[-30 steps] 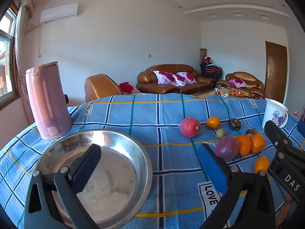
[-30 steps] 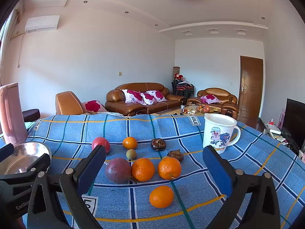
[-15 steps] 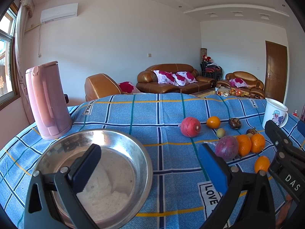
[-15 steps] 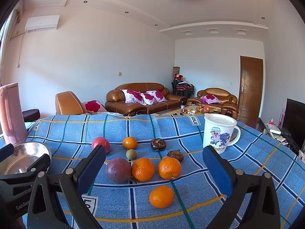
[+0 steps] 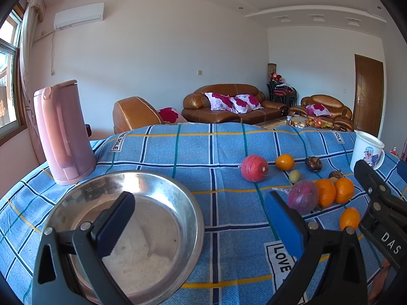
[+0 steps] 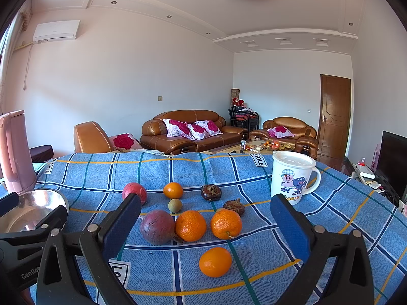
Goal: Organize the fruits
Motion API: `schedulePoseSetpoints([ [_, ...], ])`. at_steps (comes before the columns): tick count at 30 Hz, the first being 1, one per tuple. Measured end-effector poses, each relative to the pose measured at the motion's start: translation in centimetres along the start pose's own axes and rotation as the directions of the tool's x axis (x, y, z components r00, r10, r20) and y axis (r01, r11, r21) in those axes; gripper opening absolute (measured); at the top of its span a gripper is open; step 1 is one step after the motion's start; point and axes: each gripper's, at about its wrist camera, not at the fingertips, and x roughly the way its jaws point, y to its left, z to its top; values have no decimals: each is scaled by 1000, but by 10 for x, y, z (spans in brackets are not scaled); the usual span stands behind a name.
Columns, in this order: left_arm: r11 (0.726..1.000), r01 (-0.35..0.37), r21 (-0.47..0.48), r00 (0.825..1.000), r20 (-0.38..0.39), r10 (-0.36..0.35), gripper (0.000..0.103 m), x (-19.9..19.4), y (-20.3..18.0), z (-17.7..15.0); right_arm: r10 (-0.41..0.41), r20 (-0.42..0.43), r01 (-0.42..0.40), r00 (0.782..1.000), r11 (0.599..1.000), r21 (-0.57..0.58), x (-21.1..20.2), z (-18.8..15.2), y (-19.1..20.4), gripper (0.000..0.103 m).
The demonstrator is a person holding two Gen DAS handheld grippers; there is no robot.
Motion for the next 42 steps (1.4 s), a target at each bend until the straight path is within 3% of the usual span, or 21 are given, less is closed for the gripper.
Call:
schedulePoseSetpoints([
  [37, 1000, 11, 5, 1000, -7, -11, 103, 1, 0, -1, -2, -4, 2, 1000, 1000, 26, 0, -1, -7, 102],
  [42, 999, 52, 15, 998, -24, -52, 103, 2, -4, -6, -66, -59, 69, 996, 997, 46, 6, 0, -33, 102],
])
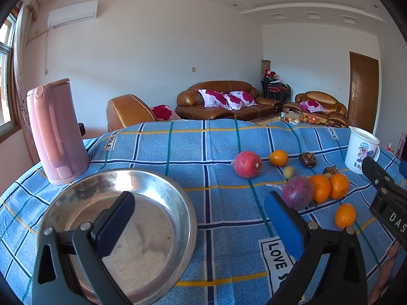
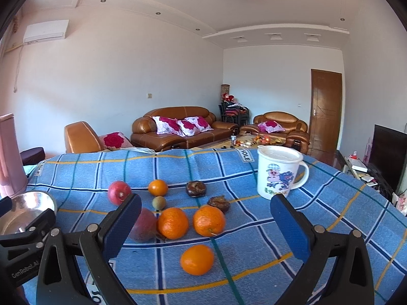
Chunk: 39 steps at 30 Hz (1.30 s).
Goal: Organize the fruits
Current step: 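Grasp an orange with the right tool and lift it, then grasp the red onion with the left tool while the right tool holds the orange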
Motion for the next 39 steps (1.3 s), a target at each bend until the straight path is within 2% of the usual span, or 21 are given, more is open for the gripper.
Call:
schedulePoseSetpoints([
  [3, 999, 51, -7, 998, -33, -51, 103, 2, -1, -1, 12, -71, -9, 997, 999, 45, 2, -2, -32, 102],
  [5, 997, 79, -2, 996, -49, -79, 103, 3, -5, -1, 32, -118, -28, 992, 999, 35, 2, -7, -48, 102],
  [8, 994, 105, 24, 994, -43, -104, 103, -1, -12, -3, 87, -212, -84, 973, 996, 24, 5, -17, -59, 101],
  [9, 993, 109, 35, 993, -41, -108, 103, -2, -14, -3, 126, -239, -119, 963, 992, 44, 8, -18, -61, 100],
  [11, 992, 117, 51, 992, -44, -115, 103, -2, -18, -1, 204, -295, -187, 934, 979, 82, 15, -20, -56, 91],
  [14, 990, 130, 56, 990, -53, -127, 103, 0, -19, 0, 276, -387, -261, 880, 961, 93, 39, -22, -36, 80],
  [18, 991, 124, 53, 990, -72, -120, 103, 3, -19, 1, 250, -462, -273, 851, 962, 17, 64, -32, -7, 73],
  [20, 990, 124, 63, 989, -94, -118, 103, 8, -21, 2, 270, -521, -291, 810, 956, 43, 77, -37, -1, 64],
  [21, 990, 126, 65, 987, -105, -119, 103, 10, -23, 2, 268, -529, -289, 805, 956, 45, 80, -37, 0, 62],
  [22, 989, 133, 62, 986, -111, -126, 103, 11, -23, 2, 256, -525, -284, 812, 959, 28, 80, -36, 1, 60],
  [23, 988, 141, 58, 984, -114, -134, 103, 13, -24, 3, 246, -525, -284, 815, 959, 8, 81, -35, 3, 52],
  [25, 986, 152, 63, 983, -115, -144, 103, 16, -30, 4, 250, -534, -292, 808, 956, 6, 84, -36, 3, 42],
  [27, 984, 158, 87, 982, -114, -148, 103, 19, -39, 6, 240, -525, -278, 816, 961, 8, 83, -35, -1, 42],
  [29, 978, 179, 107, 979, -122, -165, 103, 24, -49, 9, 225, -494, -257, 840, 967, 4, 78, -31, -6, 42],
  [32, 965, 221, 140, 970, -134, -202, 103, 32, -66, 14, 178, -394, -199, 902, 980, -14, 67, -20, -15, 42],
  [34, 956, 237, 171, 967, -141, -214, 103, 38, -79, 17, 144, -327, -152, 934, 988, 2, 62, -13, -24, 42],
  [36, 948, 254, 193, 961, -164, -224, 101, 48, -91, 18, 121, -275, -118, 954, 993, 28, 58, -7, -33, 42],
  [39, 935, 256, 247, 955, -214, -205, 92, 63, -111, 17, 108, -239, -100, 965, 994, 48, 55, -2, -42, 42],
])
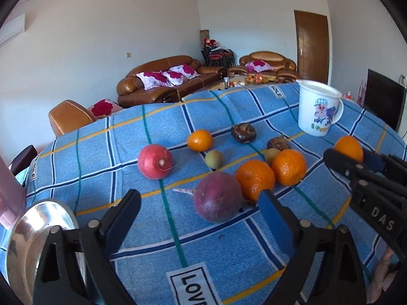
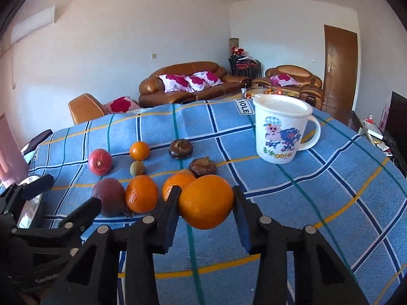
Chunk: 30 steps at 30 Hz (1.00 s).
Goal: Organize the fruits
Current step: 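Grasp the red onion with the left tool while the right tool holds the orange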
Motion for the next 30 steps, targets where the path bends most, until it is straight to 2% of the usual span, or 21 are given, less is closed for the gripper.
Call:
schedulePoseSetpoints([
  [3, 1000, 5, 24, 998, -58, -3, 87, 16, -6, 3, 15, -7, -15, 1000, 1000, 9, 0, 1, -5, 42],
  [7, 1000, 20, -3, 994, -107, -21, 82, 32, -2, 6, 23, -14, -23, 1000, 1000, 7, 3, -1, -3, 42],
  [9, 999, 44, -30, 994, -98, -47, 80, 34, 1, 8, 25, -16, -25, 1000, 1000, 2, 3, -2, -1, 42],
  [11, 997, 58, -42, 994, -91, -61, 70, 34, 2, 8, 23, -12, -23, 1000, 1000, -9, 2, -2, 2, 42],
  [12, 995, 87, -46, 992, -85, -90, 58, 34, 3, 9, 21, -10, -21, 1000, 1000, -16, 2, -3, 3, 42],
  [13, 993, 113, -40, 990, -84, -116, 52, 33, 1, 9, 21, -9, -21, 1000, 1000, -22, 2, -3, 5, 42],
  [18, 997, 75, -2, 994, -74, -75, 51, 29, -6, 8, 8, 5, -7, 1000, 999, -33, 0, -4, 7, 42],
  [22, 997, 46, -69, 999, -3, -47, 51, 15, 7, 6, -10, 21, 11, 1000, 999, -39, -4, -4, 9, 42],
  [27, 987, 25, -156, 995, 98, -10, 48, -11, 26, -5, -31, 46, 34, 998, 998, -61, -8, -4, 14, 42],
  [28, 987, 21, -162, 992, 124, 0, 41, -16, 28, -6, -37, 53, 40, 998, 997, -66, -10, -4, 15, 42],
  [29, 987, 12, -160, 989, 149, 13, 28, -22, 29, -8, -41, 60, 45, 997, 996, -72, -11, -4, 16, 42],
  [30, 989, -3, -148, 986, 166, 28, 27, -26, 28, -9, -43, 64, 48, 997, 996, -81, -12, -5, 18, 42],
])
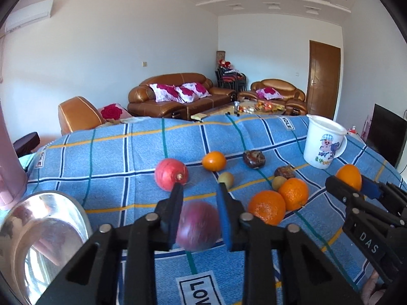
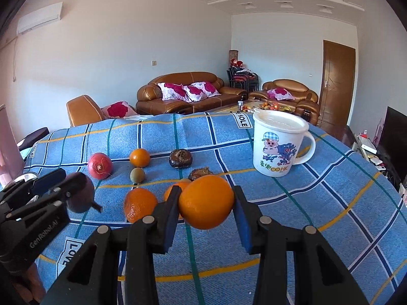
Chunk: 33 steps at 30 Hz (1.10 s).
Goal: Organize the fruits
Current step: 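Grasp the red onion with the left tool while the right tool holds the orange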
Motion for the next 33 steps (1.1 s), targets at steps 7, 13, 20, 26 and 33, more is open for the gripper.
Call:
schedulePoseSetpoints([
  [7, 998, 32, -63, 996, -79, -37, 71, 2, 18, -4, -19, 14, 19, 1000, 1000, 5, -3, -1, -2, 42],
  [13, 995, 19, -102, 977, -207, -40, 93, 22, 20, -12, -23, 4, 22, 1000, 1000, 12, -2, 0, -3, 42],
  [20, 995, -11, -95, 953, -302, -18, 86, 56, 9, -8, -20, 2, 20, 1000, 1000, 6, -1, 1, -2, 42],
  [26, 998, 26, -50, 960, -279, -39, 63, 69, -5, 5, -18, -6, 18, 1000, 1000, 4, 0, 1, -2, 42],
  [33, 999, 49, -8, 960, -275, -49, 52, 73, -14, 9, -24, -13, 24, 1000, 1000, 12, 2, 1, -2, 43],
])
